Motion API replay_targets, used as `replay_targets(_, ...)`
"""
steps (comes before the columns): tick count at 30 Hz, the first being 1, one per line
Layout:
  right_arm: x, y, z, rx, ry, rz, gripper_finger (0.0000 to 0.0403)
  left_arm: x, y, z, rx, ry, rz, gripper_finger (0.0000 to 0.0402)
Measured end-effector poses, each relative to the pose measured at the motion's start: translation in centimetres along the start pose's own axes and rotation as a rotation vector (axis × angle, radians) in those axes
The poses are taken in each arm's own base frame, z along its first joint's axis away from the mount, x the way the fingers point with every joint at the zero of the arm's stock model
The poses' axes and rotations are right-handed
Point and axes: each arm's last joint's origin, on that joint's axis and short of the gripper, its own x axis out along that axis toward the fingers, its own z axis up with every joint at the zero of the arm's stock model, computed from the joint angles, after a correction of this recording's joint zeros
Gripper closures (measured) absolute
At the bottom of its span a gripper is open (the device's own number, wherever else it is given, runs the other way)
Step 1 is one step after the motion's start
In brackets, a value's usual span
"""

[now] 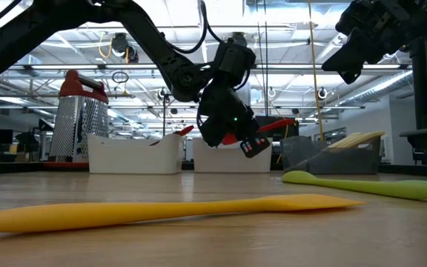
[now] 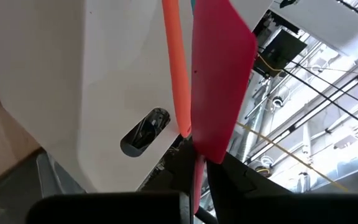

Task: Pick & Place Kitchen Items
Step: Put the red spatula into the right white bin, then put the green spatula into the right white bin

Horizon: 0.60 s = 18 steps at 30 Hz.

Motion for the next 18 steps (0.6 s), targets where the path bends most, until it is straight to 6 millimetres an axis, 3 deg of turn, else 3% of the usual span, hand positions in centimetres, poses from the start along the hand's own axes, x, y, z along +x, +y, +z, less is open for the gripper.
replay_targets(5,0.0,0.0,0.0,0.0,0.0,0.0,0.0383,0.0,0.02,0.06,0.008,-0.009,-0.004,0.0345)
replay_targets(18,0.0,-0.01,0.0,0.008,0.0,-0.001,0.0383,0.0,-0.11,0.08,-0.028,-0.029,-0.036,0.0213)
